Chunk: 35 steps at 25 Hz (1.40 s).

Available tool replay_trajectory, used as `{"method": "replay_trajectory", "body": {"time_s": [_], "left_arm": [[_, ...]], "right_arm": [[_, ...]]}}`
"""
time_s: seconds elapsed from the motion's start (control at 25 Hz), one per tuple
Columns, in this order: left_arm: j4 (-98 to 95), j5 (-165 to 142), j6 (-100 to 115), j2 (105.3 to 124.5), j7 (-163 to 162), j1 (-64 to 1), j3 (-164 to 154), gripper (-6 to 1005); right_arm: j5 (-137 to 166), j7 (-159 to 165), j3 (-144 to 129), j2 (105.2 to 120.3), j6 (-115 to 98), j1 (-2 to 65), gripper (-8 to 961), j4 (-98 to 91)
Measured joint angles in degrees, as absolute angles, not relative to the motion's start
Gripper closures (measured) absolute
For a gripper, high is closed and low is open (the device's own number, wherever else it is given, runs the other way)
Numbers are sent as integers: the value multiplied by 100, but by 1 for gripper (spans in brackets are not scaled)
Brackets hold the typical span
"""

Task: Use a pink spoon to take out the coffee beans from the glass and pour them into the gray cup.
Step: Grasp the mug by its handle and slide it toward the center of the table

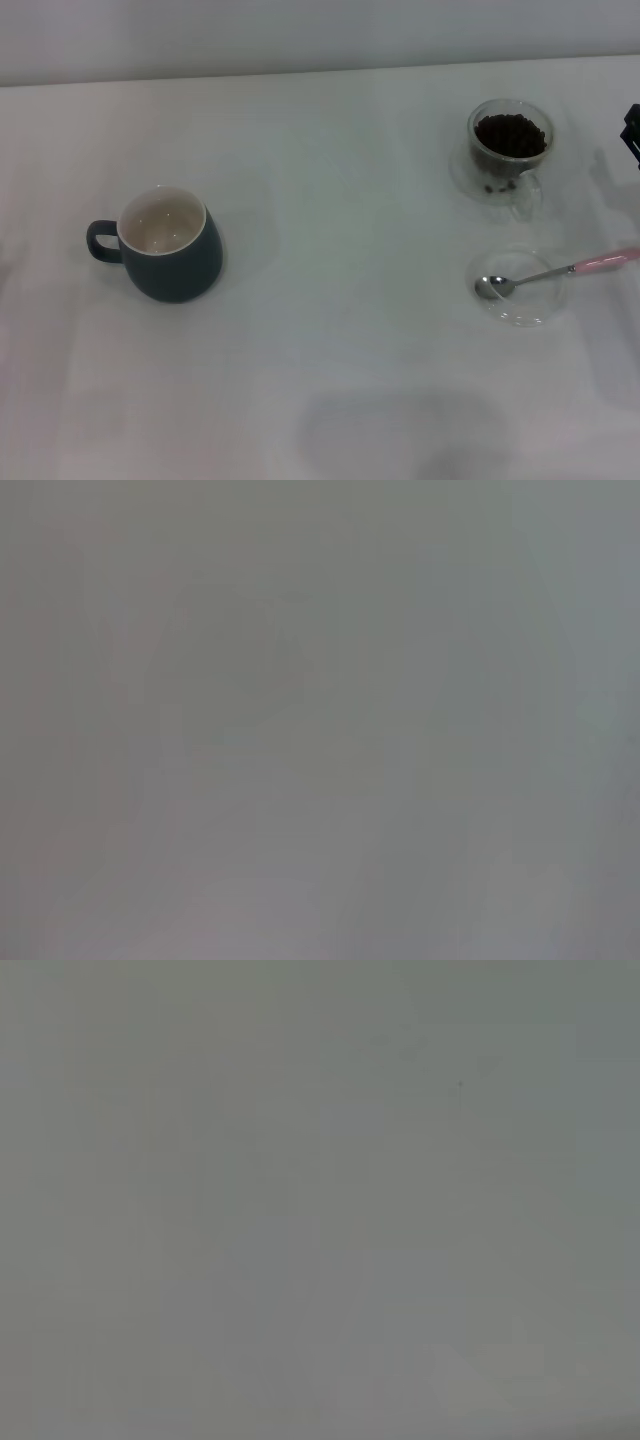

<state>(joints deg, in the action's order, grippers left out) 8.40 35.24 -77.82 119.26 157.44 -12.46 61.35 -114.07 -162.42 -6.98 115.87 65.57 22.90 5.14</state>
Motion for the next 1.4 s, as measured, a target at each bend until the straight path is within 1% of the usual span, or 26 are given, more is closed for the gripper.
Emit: {"method": "replay_trajectory", "body": {"time_s": [0.2, 0.72, 1.04, 1.4], "left_arm": [[775, 3516, -8036, 11926, 15741, -1082, 6135, 137], [635, 3146, -8062, 11926, 15712, -983, 6078, 138], [543, 2716, -7973, 11917, 15749, -1068, 6081, 138], [472, 2314, -7544, 11898, 15924, -1377, 6082, 138]], "right_arm": [[-11408, -16242, -701, 11585, 6557, 2303, 93, 513], [-11408, -16242, -700, 11565, 6543, 2365, 93, 464], [-11408, -16242, -668, 11546, 6542, 2390, 93, 448], [-11415, -16242, -659, 11550, 6539, 2349, 93, 444]]}}
